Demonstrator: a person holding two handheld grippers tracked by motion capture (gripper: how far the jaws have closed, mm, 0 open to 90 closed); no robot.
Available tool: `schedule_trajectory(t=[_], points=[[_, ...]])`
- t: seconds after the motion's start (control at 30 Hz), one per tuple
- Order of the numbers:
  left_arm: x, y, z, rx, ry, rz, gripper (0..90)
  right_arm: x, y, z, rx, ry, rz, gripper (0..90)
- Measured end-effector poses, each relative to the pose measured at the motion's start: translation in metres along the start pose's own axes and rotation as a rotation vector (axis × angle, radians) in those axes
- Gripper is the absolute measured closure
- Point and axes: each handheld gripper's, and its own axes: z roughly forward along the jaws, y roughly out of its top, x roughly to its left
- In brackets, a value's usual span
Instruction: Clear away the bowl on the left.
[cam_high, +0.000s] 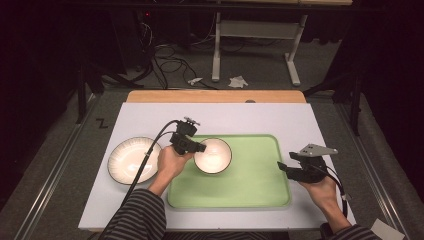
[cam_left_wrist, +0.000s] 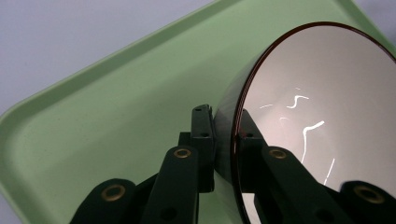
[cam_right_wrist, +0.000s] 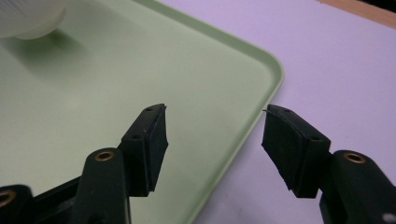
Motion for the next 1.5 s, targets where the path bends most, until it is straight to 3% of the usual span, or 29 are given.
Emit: schedule_trajectory(t=[0.17, 0.27, 0.4, 0.5, 0.67, 0.8, 0.83, 0.87, 1.23, 1.5], points=[[-0.001, 0.0, 0.007, -0.024, 0.004, 0.002, 82.5, 0.0, -0.001, -0.001, 0.01, -0.008, -0.002, 41.5], [0.001, 0.001, 0.012, -0.026, 0.012, -0.005, 82.6, 0.002, -0.002, -0.003, 0.001, -0.024, -0.028, 41.6], [0.004, 0.0, 0.016, -0.015, 0.025, -0.01, 82.5, 0.002, -0.002, -0.002, 0.008, -0.018, -0.023, 41.6], [0.005, -0.003, 0.019, -0.009, 0.036, 0.005, 82.5, 0.003, -0.002, -0.003, 0.005, -0.019, -0.033, 41.6], [0.007, -0.005, 0.027, 0.003, 0.042, -0.005, 82.4, 0.002, -0.003, -0.003, 0.005, -0.011, -0.036, 41.5], [0.011, -0.003, 0.03, 0.005, 0.038, -0.039, 82.4, 0.004, -0.003, -0.003, 0.01, -0.014, -0.024, 41.5], [0.011, -0.003, 0.03, 0.005, 0.038, -0.039, 82.5, 0.004, -0.003, -0.003, 0.01, -0.014, -0.024, 41.5], [0.01, -0.006, 0.032, -0.001, 0.052, -0.014, 82.7, 0.006, -0.004, -0.004, 0.008, -0.023, -0.038, 41.5], [0.012, -0.007, 0.035, -0.01, 0.037, -0.024, 82.4, 0.003, -0.003, 0.001, 0.009, -0.009, -0.027, 41.4], [0.011, -0.009, 0.034, -0.009, 0.041, -0.002, 82.3, 0.003, -0.004, -0.001, 0.01, -0.014, -0.033, 41.4]])
